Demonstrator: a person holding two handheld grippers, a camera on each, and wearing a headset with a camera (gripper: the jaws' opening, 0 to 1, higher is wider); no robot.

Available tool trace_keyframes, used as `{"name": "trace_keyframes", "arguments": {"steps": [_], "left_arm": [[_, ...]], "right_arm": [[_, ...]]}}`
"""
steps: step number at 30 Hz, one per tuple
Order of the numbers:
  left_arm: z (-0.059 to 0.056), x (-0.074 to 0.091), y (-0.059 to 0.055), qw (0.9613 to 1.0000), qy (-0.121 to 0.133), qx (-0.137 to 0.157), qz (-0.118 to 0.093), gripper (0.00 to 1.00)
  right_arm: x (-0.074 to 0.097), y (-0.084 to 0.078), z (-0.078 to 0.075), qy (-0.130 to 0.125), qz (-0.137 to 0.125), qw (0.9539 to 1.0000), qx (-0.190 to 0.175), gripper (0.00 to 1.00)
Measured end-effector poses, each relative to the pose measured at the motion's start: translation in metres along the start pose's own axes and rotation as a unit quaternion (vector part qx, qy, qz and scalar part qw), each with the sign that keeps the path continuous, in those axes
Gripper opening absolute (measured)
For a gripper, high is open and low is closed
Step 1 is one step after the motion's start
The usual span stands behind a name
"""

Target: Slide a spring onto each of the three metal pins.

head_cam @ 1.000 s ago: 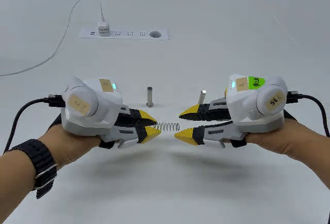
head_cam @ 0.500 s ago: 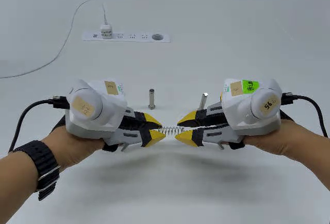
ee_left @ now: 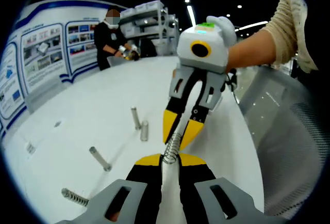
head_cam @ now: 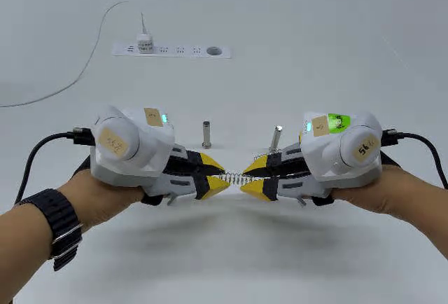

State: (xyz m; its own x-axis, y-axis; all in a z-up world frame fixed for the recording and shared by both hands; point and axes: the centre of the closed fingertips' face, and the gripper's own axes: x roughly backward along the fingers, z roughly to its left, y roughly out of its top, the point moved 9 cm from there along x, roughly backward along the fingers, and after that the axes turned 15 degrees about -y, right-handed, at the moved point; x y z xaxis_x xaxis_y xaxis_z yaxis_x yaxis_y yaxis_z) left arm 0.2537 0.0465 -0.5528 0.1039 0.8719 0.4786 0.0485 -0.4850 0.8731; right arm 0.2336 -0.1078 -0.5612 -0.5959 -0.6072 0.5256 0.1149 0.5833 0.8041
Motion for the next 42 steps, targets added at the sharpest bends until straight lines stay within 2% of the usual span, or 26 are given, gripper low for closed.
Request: {"name": "trace_keyframes", "arguments": {"steps": [2,6,12,16,22,32,42], "left_arm": [[-0.001,0.0,0.001,1.0,-0.002,0.0,-0.005,0.11],[-0.002,0.002,0.009,0.9995,-0.004,0.008,-0.03,0.11],[-0.002,0.001,0.016,0.999,-0.007,0.008,-0.044,0.1],[-0.002,0.001,0.023,0.9977,-0.007,0.013,-0.067,0.1],[-0.002,-0.002,0.027,0.9974,-0.007,0.01,-0.072,0.09],[-0.001,-0.002,0.033,0.9948,0.004,0.014,-0.101,0.1],[-0.001,-0.005,0.032,0.9949,0.008,0.015,-0.1,0.11]], "right_arm": [[0.0,-0.001,0.001,0.0,0.001,1.0,0.001,0.13],[0.0,-0.003,0.001,-0.002,0.0,1.0,0.003,0.13],[0.0,-0.002,0.0,-0.006,0.0,1.0,0.0,0.13],[0.0,-0.001,0.0,-0.006,-0.005,1.0,-0.003,0.12],[-0.002,0.0,0.002,-0.008,-0.009,0.9999,-0.008,0.12],[-0.001,0.004,-0.001,-0.015,-0.021,0.9992,-0.031,0.12],[-0.001,0.007,-0.001,-0.017,-0.032,0.9986,-0.038,0.12]]}}
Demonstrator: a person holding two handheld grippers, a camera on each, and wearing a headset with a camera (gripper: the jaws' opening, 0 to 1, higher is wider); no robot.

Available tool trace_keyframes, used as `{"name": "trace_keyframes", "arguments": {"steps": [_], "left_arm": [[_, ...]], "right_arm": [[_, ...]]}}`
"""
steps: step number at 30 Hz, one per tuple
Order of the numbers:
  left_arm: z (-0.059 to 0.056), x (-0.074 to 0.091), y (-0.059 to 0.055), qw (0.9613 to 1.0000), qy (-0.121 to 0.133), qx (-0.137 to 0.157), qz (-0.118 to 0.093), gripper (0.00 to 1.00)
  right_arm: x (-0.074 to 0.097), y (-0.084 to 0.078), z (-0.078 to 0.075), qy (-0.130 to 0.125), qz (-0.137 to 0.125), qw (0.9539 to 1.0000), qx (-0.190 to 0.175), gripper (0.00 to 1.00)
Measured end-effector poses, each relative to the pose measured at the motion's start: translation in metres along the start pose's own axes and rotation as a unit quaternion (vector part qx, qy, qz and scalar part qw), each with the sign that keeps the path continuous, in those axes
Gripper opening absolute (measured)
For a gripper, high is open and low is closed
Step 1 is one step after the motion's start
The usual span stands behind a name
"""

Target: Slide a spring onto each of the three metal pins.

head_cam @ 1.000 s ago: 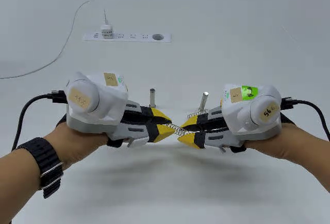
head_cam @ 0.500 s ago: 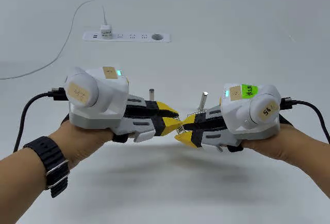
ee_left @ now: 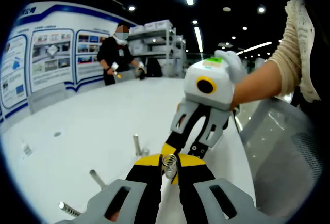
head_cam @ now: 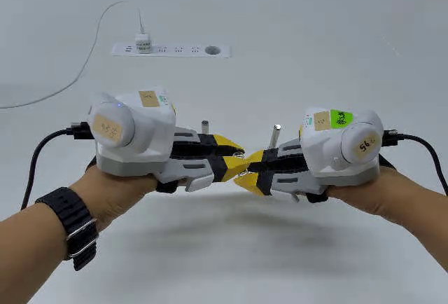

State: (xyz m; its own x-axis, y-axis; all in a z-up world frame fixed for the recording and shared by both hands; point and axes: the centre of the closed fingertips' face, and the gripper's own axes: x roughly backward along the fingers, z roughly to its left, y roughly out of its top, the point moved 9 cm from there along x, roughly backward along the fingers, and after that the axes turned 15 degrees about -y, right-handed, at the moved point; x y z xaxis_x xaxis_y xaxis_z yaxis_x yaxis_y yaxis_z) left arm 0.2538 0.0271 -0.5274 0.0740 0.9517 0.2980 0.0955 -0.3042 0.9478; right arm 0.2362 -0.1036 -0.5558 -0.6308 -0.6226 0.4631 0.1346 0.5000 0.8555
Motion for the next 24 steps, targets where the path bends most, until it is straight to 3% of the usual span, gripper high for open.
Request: {"name": "trace_keyframes", "arguments": {"steps": [17,24], "left_arm": [[0.0019,-0.0008,-0.0023,1.0,-0.004,0.006,0.004,0.1],[0.0024,0.0003,-0.0044,0.9999,-0.003,0.008,0.012,0.1]], "right_arm": [[-0.0031,0.0002,0.0034,0.001,0.001,1.0,0.001,0.13],[-0.0017,0.0002,0.0015,-0.006,0.001,0.9999,-0.01,0.22]]}}
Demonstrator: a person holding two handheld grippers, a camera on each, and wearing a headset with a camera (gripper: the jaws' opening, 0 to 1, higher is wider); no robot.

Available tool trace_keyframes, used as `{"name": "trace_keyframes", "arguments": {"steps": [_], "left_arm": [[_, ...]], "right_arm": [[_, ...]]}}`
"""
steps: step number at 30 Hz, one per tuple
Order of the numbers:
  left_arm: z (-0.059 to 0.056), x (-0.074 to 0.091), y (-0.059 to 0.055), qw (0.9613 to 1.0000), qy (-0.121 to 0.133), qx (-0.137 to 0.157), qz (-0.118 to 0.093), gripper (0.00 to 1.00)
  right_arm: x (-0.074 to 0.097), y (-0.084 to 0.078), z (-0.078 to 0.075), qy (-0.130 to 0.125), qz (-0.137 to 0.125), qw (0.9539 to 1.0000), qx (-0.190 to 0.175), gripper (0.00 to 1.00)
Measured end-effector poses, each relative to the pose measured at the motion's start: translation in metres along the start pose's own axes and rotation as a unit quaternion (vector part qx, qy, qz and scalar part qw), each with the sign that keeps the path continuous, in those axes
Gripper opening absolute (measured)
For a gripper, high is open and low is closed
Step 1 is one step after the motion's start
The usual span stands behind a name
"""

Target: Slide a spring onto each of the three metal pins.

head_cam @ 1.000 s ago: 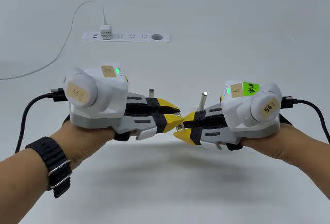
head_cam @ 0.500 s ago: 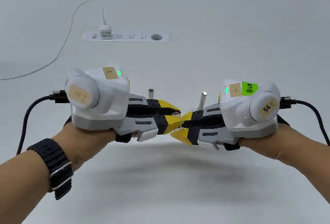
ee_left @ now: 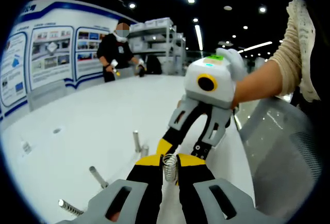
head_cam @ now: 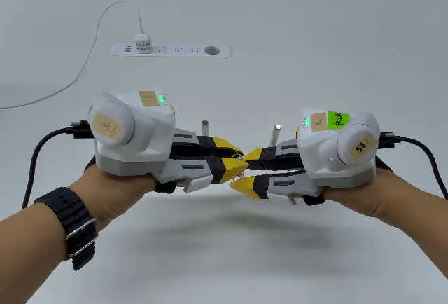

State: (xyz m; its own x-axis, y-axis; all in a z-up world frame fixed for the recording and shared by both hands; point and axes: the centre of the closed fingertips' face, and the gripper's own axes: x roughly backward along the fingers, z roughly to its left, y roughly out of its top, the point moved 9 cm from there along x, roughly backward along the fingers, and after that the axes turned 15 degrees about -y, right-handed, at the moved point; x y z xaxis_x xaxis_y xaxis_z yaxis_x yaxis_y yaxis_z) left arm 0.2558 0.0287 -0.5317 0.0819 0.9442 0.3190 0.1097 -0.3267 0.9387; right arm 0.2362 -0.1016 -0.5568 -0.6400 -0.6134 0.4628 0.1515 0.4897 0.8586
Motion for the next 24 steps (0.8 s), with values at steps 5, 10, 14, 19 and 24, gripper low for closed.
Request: {"name": "trace_keyframes", "arguments": {"steps": [5,10,14,19,24], "left_arm": [[0.002,0.003,-0.001,1.0,0.003,0.002,0.004,0.1],[0.004,0.006,-0.002,0.9999,0.008,0.004,0.007,0.1],[0.007,0.01,-0.003,0.9998,0.014,0.006,0.008,0.1],[0.011,0.016,-0.003,0.9996,0.023,0.009,0.01,0.1],[0.015,0.02,-0.003,0.9993,0.033,0.011,0.009,0.1]], "right_arm": [[0.002,-0.002,-0.001,-0.003,0.002,1.0,-0.008,0.27],[0.005,-0.005,-0.003,-0.007,0.004,0.9999,-0.012,0.29],[0.007,-0.008,-0.004,-0.011,0.007,0.9998,-0.016,0.33],[0.01,-0.012,-0.007,-0.013,0.011,0.9993,-0.032,0.37],[0.013,-0.015,-0.009,-0.019,0.011,0.9989,-0.041,0.42]]}}
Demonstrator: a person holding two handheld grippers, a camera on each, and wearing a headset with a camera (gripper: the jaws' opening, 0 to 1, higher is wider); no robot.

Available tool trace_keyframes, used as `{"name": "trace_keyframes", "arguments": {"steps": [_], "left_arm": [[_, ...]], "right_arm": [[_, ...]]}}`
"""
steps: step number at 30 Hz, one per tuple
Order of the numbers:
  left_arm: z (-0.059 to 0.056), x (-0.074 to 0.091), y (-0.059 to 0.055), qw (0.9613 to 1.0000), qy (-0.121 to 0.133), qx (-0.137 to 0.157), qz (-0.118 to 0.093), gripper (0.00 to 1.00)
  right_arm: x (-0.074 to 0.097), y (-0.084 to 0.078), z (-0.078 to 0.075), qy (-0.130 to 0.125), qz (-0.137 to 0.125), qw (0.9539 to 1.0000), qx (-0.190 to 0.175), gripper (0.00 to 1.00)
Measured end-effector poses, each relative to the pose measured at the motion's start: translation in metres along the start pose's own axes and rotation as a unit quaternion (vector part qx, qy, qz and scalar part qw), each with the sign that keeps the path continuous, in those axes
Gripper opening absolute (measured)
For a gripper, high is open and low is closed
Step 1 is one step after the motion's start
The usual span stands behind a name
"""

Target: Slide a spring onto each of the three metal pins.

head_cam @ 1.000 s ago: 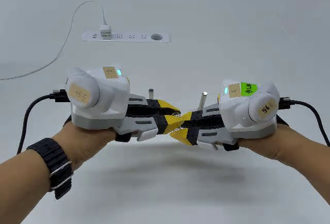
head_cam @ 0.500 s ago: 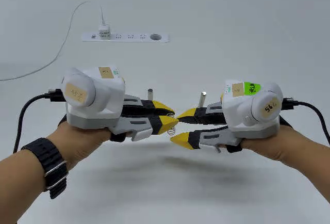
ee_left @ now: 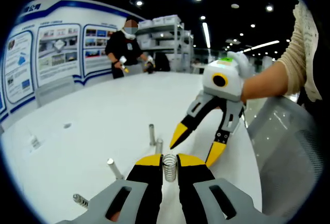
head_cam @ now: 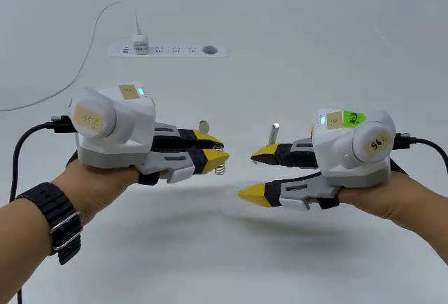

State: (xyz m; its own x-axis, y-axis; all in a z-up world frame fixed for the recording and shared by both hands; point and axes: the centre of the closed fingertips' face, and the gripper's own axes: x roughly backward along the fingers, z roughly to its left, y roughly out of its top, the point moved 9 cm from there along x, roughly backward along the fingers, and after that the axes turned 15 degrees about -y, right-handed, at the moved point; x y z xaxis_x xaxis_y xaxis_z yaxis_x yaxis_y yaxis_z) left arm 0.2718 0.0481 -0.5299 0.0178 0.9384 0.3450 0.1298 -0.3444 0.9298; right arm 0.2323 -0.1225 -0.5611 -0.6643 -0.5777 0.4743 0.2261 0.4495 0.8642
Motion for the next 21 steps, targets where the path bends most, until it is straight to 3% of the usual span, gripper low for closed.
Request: {"name": "trace_keyframes", "arguments": {"steps": [9,21], "left_arm": [[0.012,0.009,0.002,0.9998,0.021,0.001,0.001,0.1],[0.028,0.017,0.006,0.9987,0.052,0.001,0.001,0.1]], "right_arm": [[0.01,-0.007,-0.005,-0.009,0.006,0.9999,-0.008,0.47],[0.023,-0.015,-0.021,-0.042,0.006,0.9985,-0.035,0.48]]}}
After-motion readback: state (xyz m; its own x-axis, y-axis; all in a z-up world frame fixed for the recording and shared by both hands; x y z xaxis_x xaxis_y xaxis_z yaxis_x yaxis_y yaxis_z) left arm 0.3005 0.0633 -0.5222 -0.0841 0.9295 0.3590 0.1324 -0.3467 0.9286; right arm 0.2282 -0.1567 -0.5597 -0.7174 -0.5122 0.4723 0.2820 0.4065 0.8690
